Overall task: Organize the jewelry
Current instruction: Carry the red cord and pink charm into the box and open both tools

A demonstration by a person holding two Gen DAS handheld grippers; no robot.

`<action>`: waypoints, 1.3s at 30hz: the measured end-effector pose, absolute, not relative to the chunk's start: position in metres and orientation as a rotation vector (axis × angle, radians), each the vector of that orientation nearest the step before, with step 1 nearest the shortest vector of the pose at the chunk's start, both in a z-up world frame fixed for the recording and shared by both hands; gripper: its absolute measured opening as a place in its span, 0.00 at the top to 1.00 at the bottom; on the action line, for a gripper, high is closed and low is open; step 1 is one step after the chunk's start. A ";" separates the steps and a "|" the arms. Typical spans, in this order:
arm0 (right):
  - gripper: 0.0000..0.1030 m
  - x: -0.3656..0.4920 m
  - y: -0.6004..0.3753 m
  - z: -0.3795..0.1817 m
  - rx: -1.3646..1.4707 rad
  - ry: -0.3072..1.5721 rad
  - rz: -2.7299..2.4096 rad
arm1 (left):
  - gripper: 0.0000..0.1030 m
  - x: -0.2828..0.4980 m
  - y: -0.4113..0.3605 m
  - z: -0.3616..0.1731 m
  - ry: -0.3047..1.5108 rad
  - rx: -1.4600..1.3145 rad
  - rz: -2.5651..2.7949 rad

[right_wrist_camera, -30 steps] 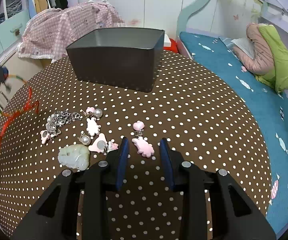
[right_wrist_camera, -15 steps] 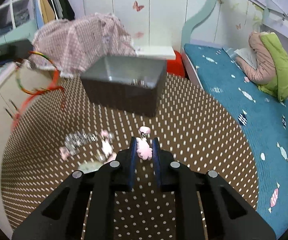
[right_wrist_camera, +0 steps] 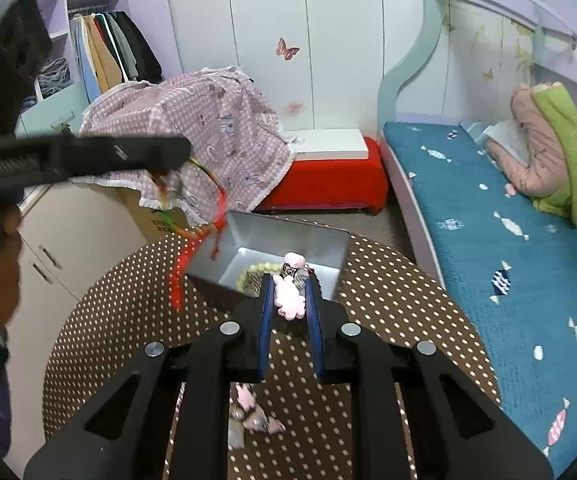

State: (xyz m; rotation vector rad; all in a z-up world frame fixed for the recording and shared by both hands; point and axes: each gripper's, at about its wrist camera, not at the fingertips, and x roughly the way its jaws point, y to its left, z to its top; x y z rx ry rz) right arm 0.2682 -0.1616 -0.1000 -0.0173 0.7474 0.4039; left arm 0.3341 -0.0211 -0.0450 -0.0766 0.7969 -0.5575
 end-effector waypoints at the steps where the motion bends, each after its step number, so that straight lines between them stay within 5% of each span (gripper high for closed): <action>1: 0.86 0.274 -0.160 -0.101 -0.012 0.753 0.405 | 0.86 0.343 -0.023 -0.052 0.814 -0.078 -0.546; 24: 0.86 0.340 -0.126 -0.154 -0.034 0.941 0.424 | 0.85 0.397 -0.034 -0.158 1.018 -0.014 -0.443; 28: 0.86 0.344 -0.124 -0.157 -0.039 0.955 0.419 | 0.65 0.395 -0.035 -0.157 1.006 -0.005 -0.437; 39: 0.85 0.345 -0.122 -0.162 -0.026 0.971 0.422 | 0.65 0.387 -0.033 -0.152 0.996 -0.011 -0.439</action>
